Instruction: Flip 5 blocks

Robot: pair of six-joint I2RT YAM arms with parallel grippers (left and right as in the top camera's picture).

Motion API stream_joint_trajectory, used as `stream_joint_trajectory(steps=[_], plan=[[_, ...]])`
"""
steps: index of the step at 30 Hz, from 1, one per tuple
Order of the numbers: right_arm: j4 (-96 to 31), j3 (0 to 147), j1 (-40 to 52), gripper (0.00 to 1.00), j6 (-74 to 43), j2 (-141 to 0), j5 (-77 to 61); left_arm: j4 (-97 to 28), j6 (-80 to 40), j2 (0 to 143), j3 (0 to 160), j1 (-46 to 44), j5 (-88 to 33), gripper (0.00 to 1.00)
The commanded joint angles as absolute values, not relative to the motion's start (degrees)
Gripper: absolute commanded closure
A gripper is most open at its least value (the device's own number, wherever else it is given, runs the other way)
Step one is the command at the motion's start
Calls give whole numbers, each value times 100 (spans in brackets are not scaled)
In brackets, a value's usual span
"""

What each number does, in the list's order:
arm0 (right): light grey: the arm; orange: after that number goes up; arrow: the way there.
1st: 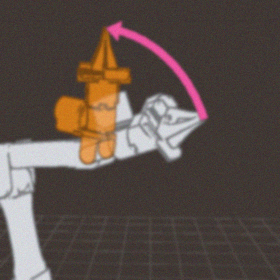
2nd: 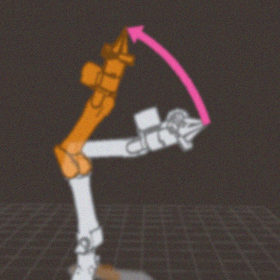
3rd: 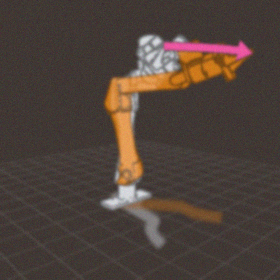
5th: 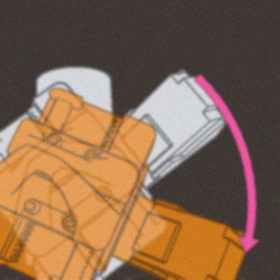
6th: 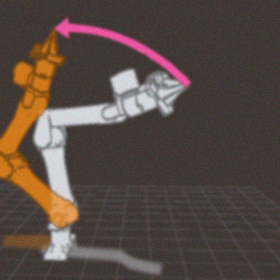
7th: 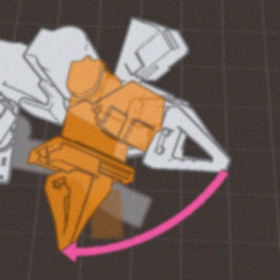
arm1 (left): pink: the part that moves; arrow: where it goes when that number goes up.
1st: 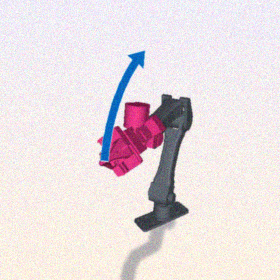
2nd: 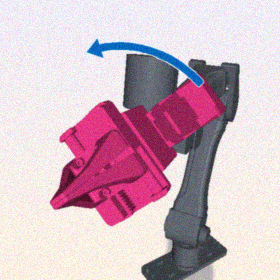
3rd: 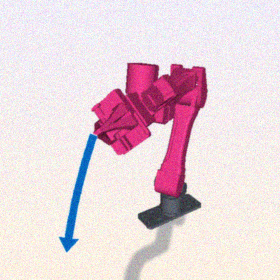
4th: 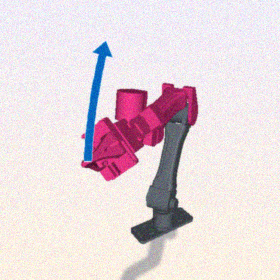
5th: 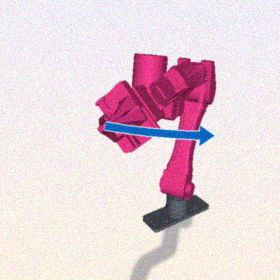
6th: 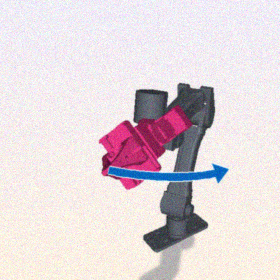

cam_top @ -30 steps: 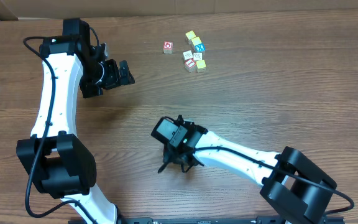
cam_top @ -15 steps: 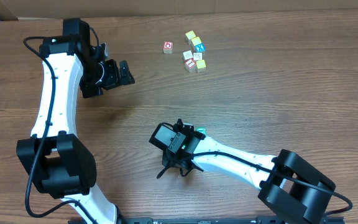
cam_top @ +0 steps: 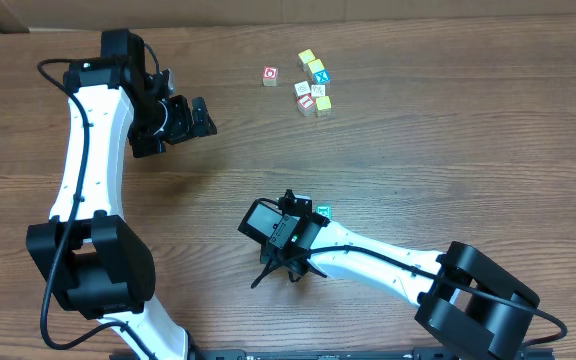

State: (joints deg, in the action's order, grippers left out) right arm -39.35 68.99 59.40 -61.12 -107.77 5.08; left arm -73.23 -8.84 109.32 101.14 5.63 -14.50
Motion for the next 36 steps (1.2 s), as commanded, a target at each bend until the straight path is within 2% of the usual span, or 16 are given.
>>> stream_joint_trajectory(steps=[1, 5, 11, 14, 15, 18, 23, 29, 36], plan=[[-4200, 7043, 5966, 70, -6108, -10650, 670, -7319, -943, 10930, 10265, 561, -1457, 0], [-4958, 7734, 5874, 70, -5553, -10589, 838, -7319, -943, 10927, 10265, 561, -1457, 0], [-5730, 8044, 5400, 70, -5544, -10580, 856, -7321, -943, 10930, 10265, 561, -1459, 0], [-6007, 8044, 5015, 79, -5280, -10580, 797, -7321, -943, 10927, 10265, 561, -1457, 0], [-6049, 8044, 4890, 84, -5100, -10573, 727, -7319, -943, 10930, 10265, 561, -1457, 0], [-6064, 8047, 4488, 89, -4410, -10519, 248, -7319, -943, 10927, 10265, 561, -1457, 0], [-6261, 8047, 4023, 87, -3997, -10307, 38, -7321, -943, 10927, 10265, 561, -1457, 0], [-6493, 7994, 3673, 78, -3732, -10245, 401, -7319, -943, 10927, 10265, 561, -1457, 0], [-6036, 7629, 3581, 78, -3590, -10245, 416, -7321, -943, 10930, 10265, 561, -1457, 0]])
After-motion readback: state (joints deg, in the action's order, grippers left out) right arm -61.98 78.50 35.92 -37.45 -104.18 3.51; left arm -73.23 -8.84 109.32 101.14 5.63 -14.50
